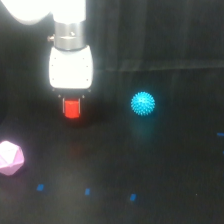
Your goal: Pick up the red object from the table
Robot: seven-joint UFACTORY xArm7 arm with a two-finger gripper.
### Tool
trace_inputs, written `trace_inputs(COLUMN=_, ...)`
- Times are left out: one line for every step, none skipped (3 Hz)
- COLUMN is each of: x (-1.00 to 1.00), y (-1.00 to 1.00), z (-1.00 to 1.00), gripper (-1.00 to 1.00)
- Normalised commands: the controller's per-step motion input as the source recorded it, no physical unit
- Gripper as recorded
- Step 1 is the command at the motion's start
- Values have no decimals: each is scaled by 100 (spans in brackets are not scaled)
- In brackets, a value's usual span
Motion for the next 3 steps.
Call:
trace_inputs(x=80, y=23, z=82, gripper=-100)
trace_inputs(x=16, y=60, z=100, gripper=-100)
trace_inputs(x=57, y=60, z=100, gripper=-100)
